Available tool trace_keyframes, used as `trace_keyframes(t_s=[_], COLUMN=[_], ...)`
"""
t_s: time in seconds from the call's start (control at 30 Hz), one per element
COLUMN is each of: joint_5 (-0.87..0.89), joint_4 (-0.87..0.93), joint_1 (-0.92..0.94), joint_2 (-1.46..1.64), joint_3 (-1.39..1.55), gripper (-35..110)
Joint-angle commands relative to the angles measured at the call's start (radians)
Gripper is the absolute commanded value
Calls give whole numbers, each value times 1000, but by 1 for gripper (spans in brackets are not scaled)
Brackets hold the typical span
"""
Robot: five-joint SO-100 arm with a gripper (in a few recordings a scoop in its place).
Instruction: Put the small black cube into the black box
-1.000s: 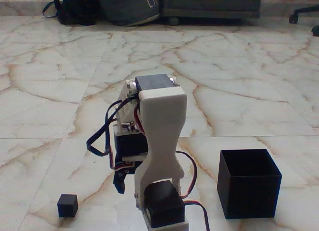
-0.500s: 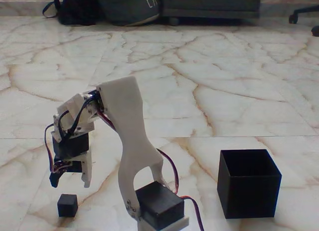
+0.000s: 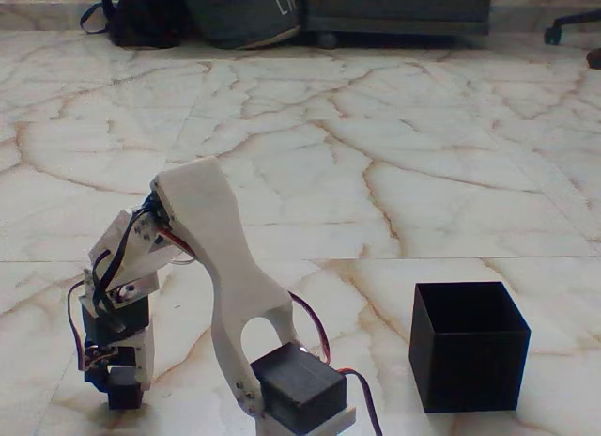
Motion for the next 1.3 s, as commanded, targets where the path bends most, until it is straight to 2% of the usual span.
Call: trace_keyframes(t_s=[0.0,0.17,0.33,0.73,1.27], joint_5=[12,-15,-80,-322,-653], joint_4=[-11,-12,109,356,399], joint_1=[-8,28,152,617,1239], joint_2=[3,77,241,640,799], joint_3=[-46,-48,-55,75,141], gripper=[2,0,0,0,0])
